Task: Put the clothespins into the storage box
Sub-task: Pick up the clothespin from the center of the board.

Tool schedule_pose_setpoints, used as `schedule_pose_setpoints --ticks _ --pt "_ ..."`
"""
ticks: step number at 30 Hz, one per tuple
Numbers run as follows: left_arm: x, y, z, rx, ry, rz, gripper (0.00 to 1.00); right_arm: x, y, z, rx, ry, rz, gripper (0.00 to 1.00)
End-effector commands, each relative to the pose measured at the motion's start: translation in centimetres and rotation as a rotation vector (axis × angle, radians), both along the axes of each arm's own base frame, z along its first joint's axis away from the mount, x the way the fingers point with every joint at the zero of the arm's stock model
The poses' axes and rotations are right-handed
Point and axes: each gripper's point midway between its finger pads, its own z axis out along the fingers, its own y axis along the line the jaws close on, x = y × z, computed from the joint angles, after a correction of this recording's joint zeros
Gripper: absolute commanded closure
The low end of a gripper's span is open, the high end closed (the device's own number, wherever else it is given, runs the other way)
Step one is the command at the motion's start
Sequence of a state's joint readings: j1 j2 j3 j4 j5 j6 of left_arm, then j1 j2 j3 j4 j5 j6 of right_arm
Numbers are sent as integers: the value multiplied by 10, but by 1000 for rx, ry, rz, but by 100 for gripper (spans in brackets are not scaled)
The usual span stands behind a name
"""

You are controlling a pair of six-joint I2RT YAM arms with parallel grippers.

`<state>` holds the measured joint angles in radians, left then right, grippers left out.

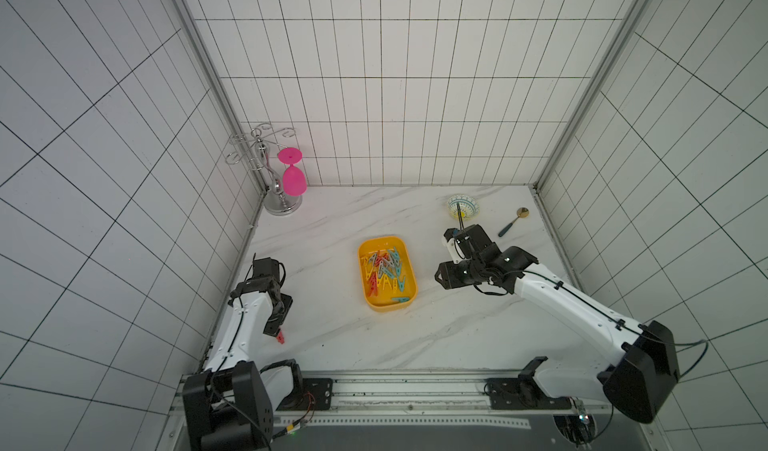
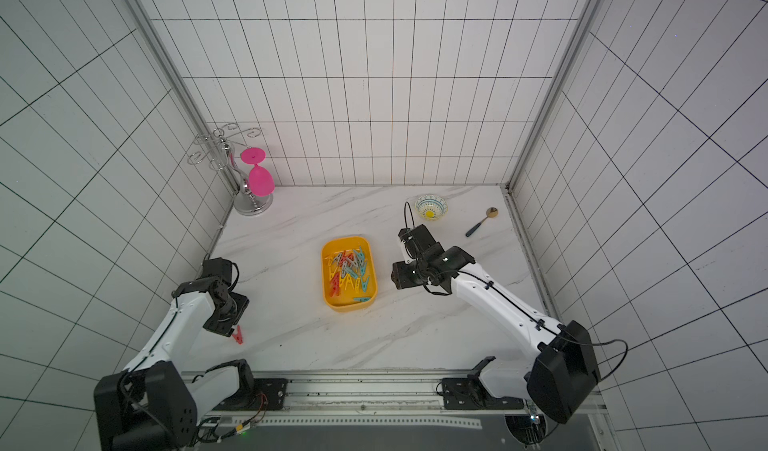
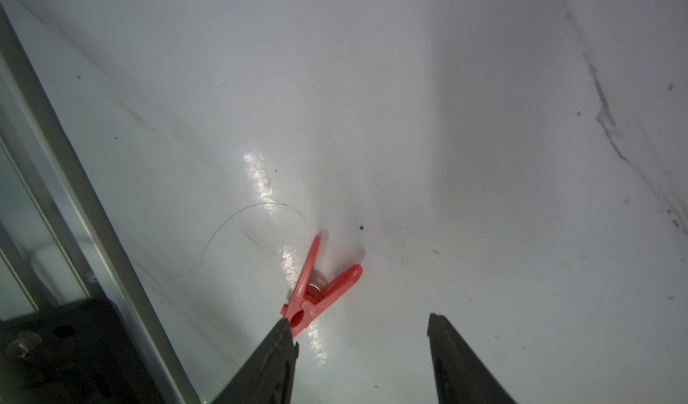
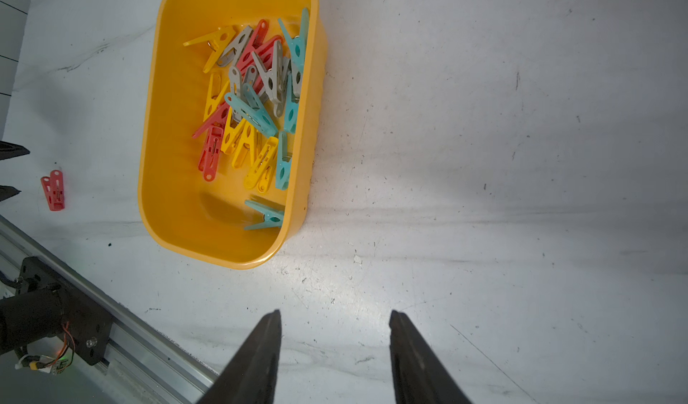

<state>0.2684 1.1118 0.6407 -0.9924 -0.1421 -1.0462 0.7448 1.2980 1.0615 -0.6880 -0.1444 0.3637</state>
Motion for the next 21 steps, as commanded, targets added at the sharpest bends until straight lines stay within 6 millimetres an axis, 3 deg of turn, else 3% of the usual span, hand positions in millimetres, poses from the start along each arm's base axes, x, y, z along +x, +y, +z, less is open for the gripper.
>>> schedule_pose_setpoints --ticks 1,15,21 --pt "2 1 -7 -35 -35 -6 41 -7 -6 3 -19 -2 -15 49" --pt "3 -16 -43 -175 18 -7 43 -19 -6 11 -62 -15 -23 49" --pt "11 -21 -44 -191 -24 -33 50 -18 -6 7 -73 -9 -25 49"
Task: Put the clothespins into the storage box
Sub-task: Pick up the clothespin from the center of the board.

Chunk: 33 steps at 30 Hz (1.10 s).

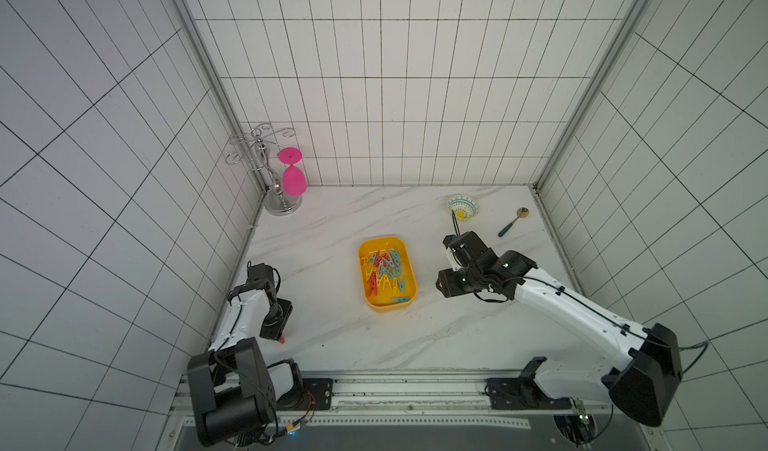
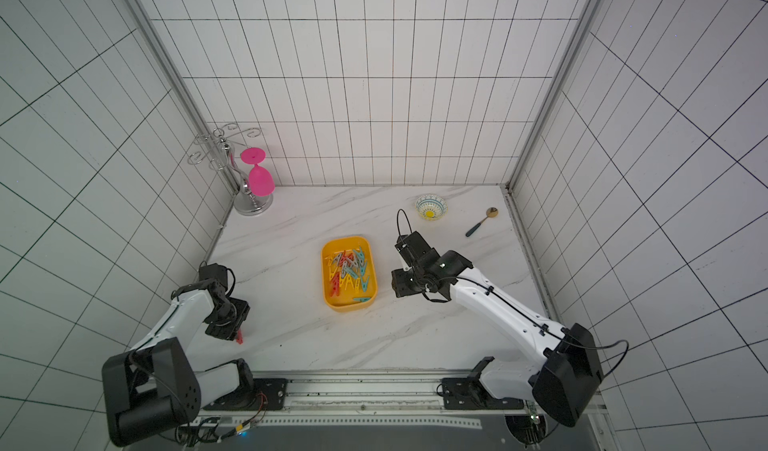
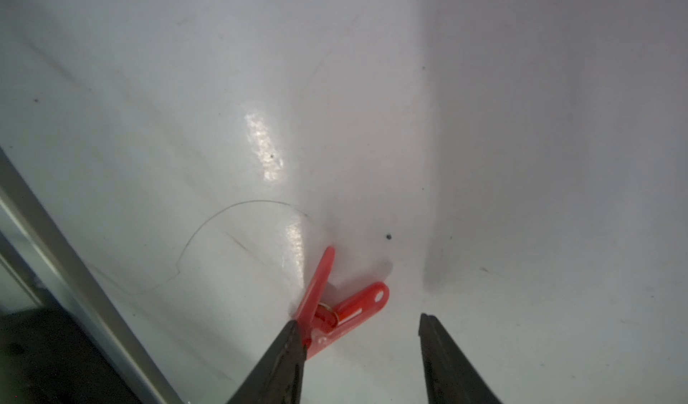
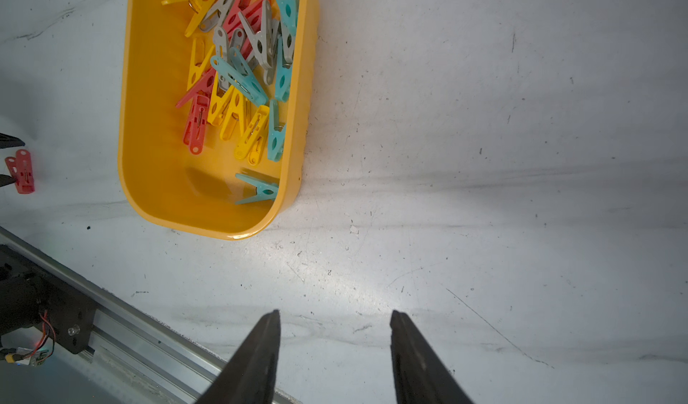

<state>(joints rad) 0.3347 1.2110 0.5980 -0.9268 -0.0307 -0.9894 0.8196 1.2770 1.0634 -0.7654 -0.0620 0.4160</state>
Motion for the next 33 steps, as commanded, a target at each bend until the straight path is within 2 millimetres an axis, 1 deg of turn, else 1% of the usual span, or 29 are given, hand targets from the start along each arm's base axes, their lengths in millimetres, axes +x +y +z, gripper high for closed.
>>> schedule_pose_setpoints --ticks 1,3,6,9,12,14,16,18,19,21,23,25,27,29,33 --pt "19 -15 -14 -64 -81 -36 51 1 0 9 -2 -17 -11 48" --pt "31 -20 -7 -33 -101 -80 51 2 2 8 -3 -14 -9 48" --pt "52 -33 2 -1 -113 -146 51 3 4 5 -3 -8 -5 49" --pt "63 -40 -2 -24 -96 -164 51 3 4 4 -8 -10 0 49" --pt "82 -48 -2 -31 -121 -215 52 4 0 2 -26 -20 0 48" --pt "97 -59 0 -30 -115 -287 52 4 -2 1 -34 -25 0 48" --pt "109 -75 2 -49 -110 -357 52 4 -3 -2 -42 -25 -2 48" --pt "117 -86 6 -76 -114 -397 52 5 -4 -3 -49 -25 0 48" --pt "118 -87 11 -76 -120 -406 52 5 -4 -3 -50 -24 1 48" --pt "116 -81 23 -41 -130 -417 50 6 -1 -1 -43 -26 4 48" --pt "110 -74 36 -2 -128 -436 48 9 -1 3 -43 -39 3 48" --pt "102 -66 44 22 -119 -439 48 14 -1 11 -43 -73 -5 47" --pt "93 -58 45 34 -102 -437 47 19 0 19 -37 -100 -6 47" --pt "87 -51 44 41 -92 -433 47 21 5 23 -28 -102 6 46" --pt "82 -47 37 33 -66 -447 45 21 13 17 -8 -78 17 46"
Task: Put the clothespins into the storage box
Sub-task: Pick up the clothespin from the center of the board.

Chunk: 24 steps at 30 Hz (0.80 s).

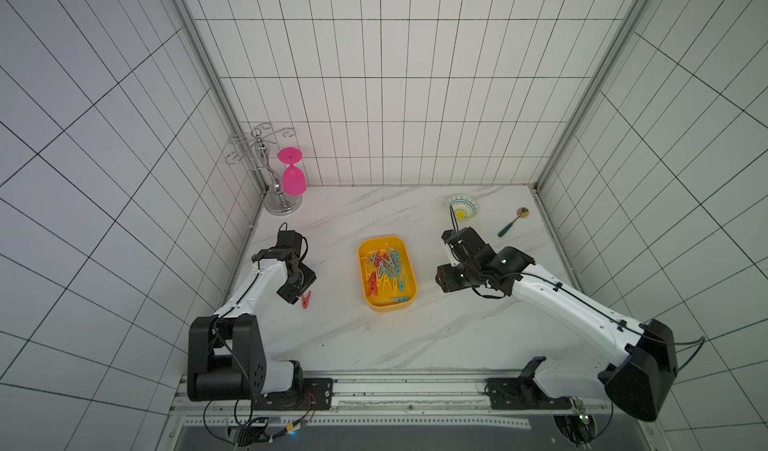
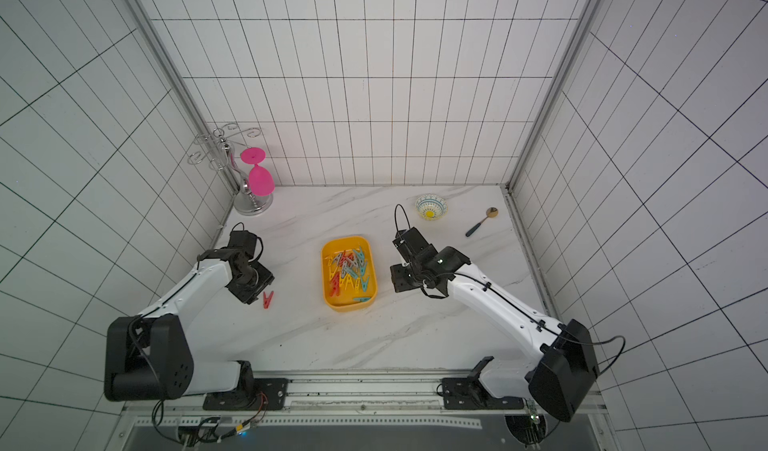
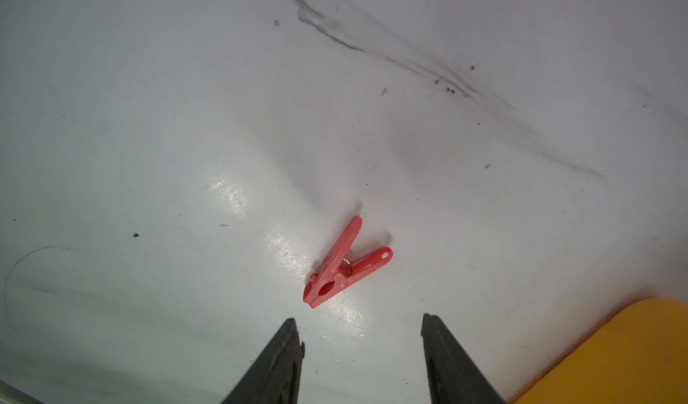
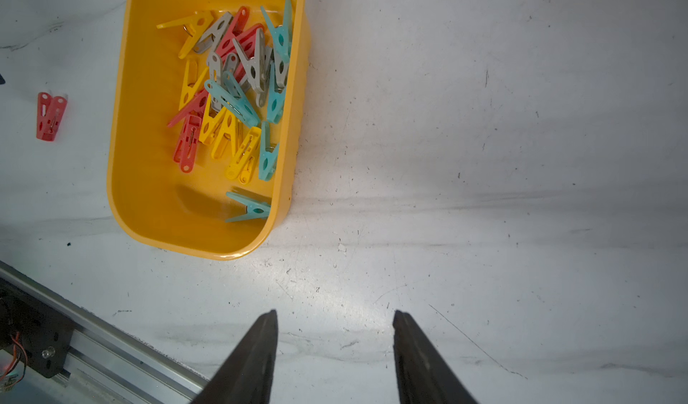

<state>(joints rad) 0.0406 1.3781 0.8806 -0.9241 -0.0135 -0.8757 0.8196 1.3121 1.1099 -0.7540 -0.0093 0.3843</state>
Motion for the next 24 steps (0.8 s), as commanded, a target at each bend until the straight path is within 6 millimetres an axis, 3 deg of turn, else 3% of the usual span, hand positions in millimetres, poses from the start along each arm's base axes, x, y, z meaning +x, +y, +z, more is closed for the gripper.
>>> schedule_pose_setpoints --ticks 1,8,15,24 --pt "-11 5 -10 27 58 -41 45 5 10 8 24 -12 17 46" --pt "-16 12 -33 43 114 -37 43 6 11 6 50 -33 4 46" --pt "-2 -5 -46 32 111 -146 43 8 7 6 40 -47 4 46" --pt "-2 -16 -58 61 147 -197 45 8 2 -2 56 -37 -6 46"
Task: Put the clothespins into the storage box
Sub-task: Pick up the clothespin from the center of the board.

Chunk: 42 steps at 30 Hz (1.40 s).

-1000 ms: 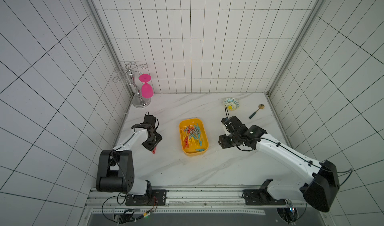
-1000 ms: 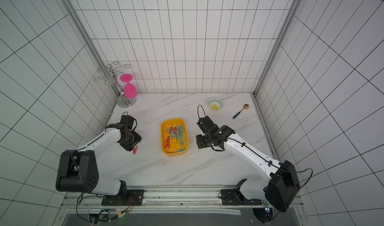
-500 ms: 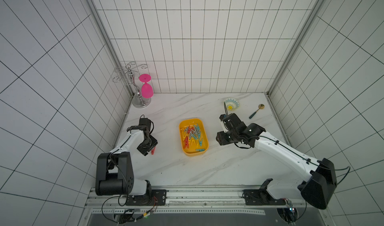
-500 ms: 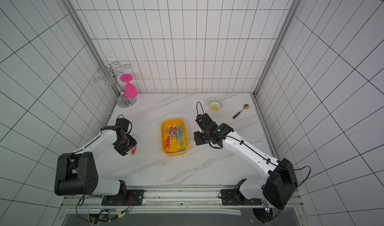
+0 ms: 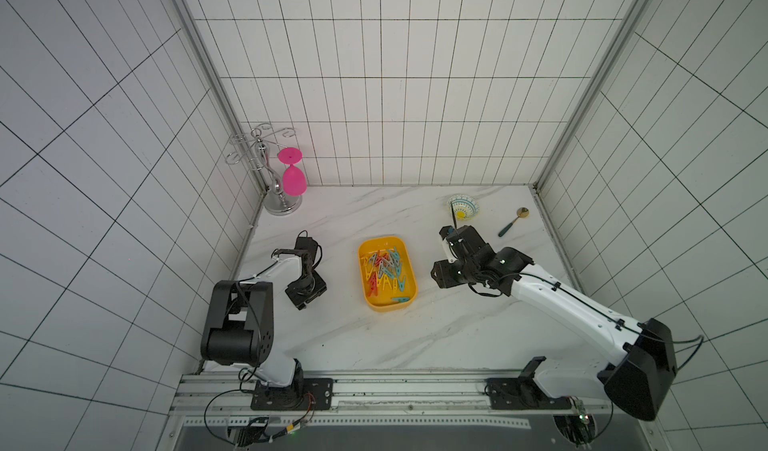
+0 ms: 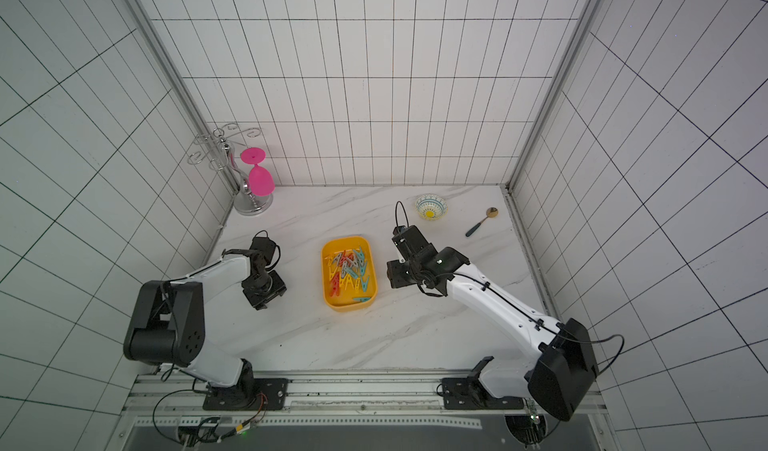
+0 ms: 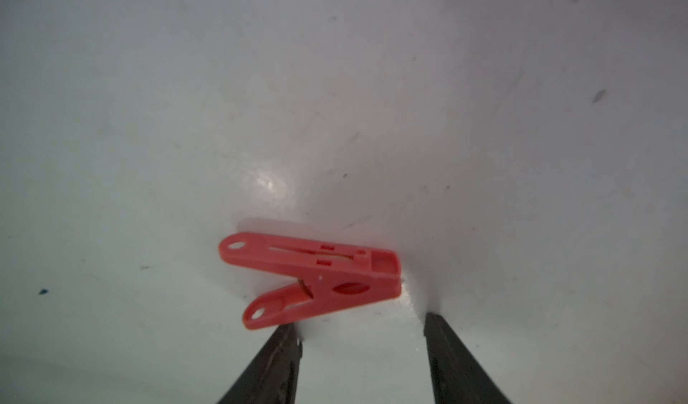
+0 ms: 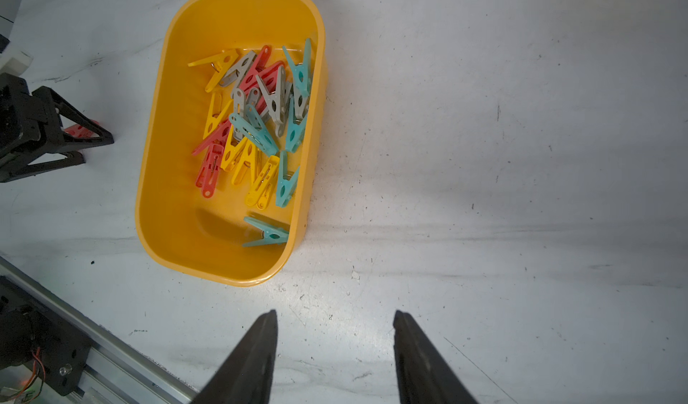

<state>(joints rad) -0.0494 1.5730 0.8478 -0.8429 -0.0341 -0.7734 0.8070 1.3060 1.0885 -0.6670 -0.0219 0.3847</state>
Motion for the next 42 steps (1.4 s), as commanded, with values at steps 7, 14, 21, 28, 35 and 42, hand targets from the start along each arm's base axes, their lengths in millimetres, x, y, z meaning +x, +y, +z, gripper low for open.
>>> schedule_pose_setpoints --ticks 7,14,21,28,35,42 --pt "3 14 -3 63 -1 33 46 -2 -10 -12 2 15 -4 46" --pt "5 29 -9 25 -19 108 44 -2 -12 -16 2 23 -2 46" --pt "17 28 -11 12 -19 96 47 0 -12 -19 3 31 -2 46" --pt "24 29 -14 10 -14 99 47 2 -9 -22 8 42 5 46" --pt "29 30 -11 12 -16 83 61 1 -7 -26 8 51 14 46" --pt "24 34 -4 32 -19 64 75 1 -5 -28 15 58 19 46"
